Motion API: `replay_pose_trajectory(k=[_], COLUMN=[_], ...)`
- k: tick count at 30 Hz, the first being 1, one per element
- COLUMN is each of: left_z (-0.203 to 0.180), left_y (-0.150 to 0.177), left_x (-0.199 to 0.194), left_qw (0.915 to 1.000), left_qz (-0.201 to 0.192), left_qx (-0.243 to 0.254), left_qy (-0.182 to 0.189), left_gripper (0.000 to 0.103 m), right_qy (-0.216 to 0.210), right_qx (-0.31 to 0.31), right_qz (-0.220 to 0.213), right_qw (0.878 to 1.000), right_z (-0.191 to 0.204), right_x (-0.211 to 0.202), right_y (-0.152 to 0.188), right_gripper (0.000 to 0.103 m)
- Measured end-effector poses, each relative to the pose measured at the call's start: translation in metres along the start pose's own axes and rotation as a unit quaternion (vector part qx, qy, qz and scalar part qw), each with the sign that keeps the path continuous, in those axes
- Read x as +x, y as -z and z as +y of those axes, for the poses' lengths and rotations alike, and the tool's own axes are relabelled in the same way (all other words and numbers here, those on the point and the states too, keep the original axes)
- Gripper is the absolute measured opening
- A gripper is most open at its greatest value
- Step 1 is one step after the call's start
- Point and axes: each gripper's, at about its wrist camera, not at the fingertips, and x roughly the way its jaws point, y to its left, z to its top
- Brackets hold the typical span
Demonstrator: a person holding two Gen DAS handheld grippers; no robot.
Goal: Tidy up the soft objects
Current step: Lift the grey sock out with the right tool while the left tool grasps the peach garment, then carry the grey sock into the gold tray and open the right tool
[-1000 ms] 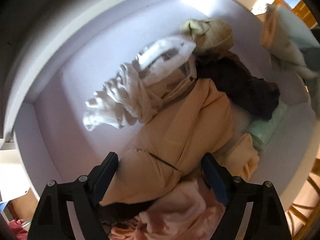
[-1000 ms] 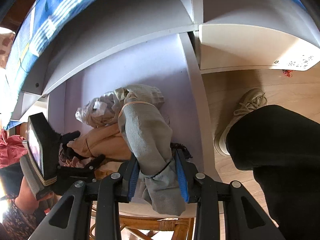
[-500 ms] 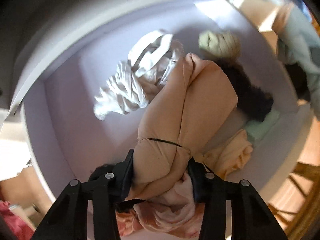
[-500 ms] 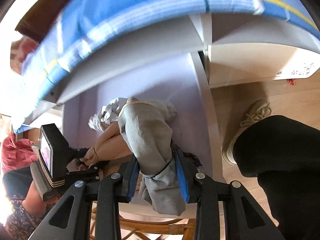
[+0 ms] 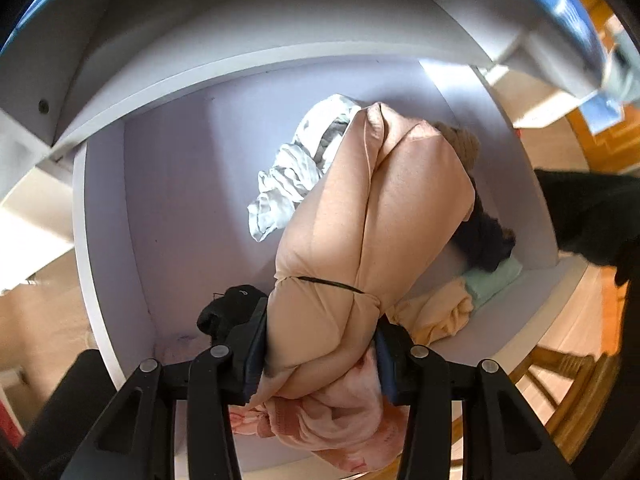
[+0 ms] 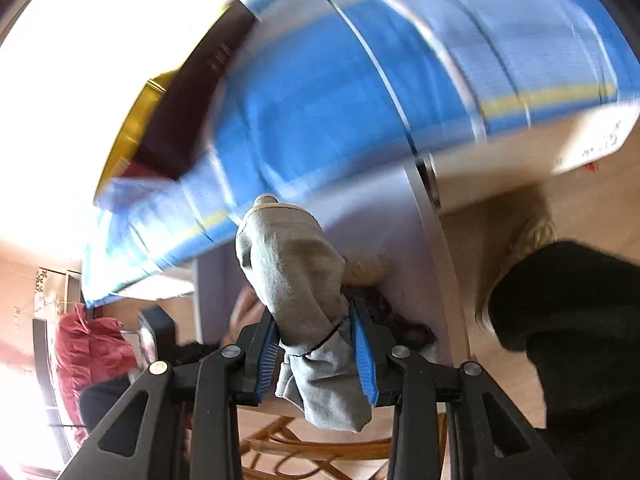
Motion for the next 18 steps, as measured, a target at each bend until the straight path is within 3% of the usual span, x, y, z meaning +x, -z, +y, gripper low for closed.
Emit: replay_pose_trajectory(k=[6,9,18], left_z=[0.017,0.017,0.019], left_y=[0.005,0.007,0.007], left_x=[-0.016,-0.023,-0.03], left_qw=[0.9979,0.9982,0.9959], left_qz=[-0.013,-0.025,-0.044], left_qx=[-0.058,-0.052,-0.073], left_qy=[0.027,0.019,0.032], left_gripper=[0.046,0.046,0.046], right_qy=[-0.021,-0.025,0.007], right_qx=[-0.041,-0.056,-0.053], right_qz=[-0.056,-0.071,-0.107], right_qw=[0.997,0.996,0.993], right_z=[0.056,0.086,0.153], right_x=[-0.048,-0.059,-0.034], right_y=[-0.05,-0.081,-0.161], right_gripper=[0.034,0.034,0.034])
